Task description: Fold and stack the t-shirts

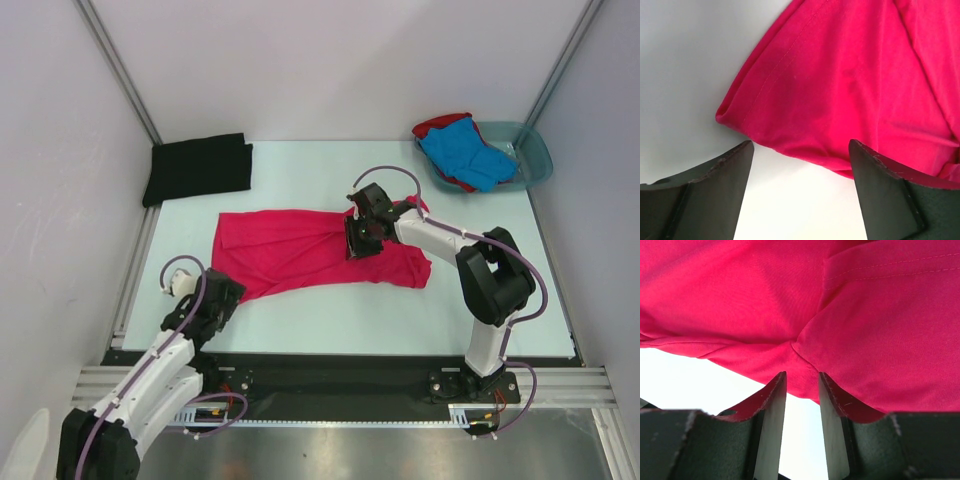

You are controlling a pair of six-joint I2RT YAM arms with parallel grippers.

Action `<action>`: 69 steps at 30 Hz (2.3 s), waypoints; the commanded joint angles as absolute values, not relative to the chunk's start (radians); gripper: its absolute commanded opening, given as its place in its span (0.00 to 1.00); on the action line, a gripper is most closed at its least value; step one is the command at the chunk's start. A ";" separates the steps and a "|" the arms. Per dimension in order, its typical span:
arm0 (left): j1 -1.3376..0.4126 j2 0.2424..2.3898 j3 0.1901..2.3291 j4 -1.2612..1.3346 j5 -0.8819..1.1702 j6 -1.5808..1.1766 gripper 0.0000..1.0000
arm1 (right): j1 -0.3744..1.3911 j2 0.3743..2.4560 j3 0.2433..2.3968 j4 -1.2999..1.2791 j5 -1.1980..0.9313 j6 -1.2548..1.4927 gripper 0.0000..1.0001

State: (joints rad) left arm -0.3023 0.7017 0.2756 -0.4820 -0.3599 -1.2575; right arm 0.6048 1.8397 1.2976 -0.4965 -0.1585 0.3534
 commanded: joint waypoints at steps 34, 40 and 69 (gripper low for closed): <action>-0.296 0.836 0.425 -0.327 -0.465 -1.105 0.00 | 0.592 1.802 1.312 -0.495 -0.138 0.325 0.36; -0.275 1.021 0.509 -0.241 -0.443 -1.049 0.00 | 0.580 1.810 1.313 -0.494 -0.138 0.324 0.36; -0.075 1.631 0.819 -0.173 -0.302 -0.730 0.11 | 0.529 1.793 1.187 -0.498 -0.037 0.342 0.35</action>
State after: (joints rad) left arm -0.0898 1.5826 0.7727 -0.1799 -0.3149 -0.8066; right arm 0.5358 1.8572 1.2098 -0.4969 -0.0769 0.3393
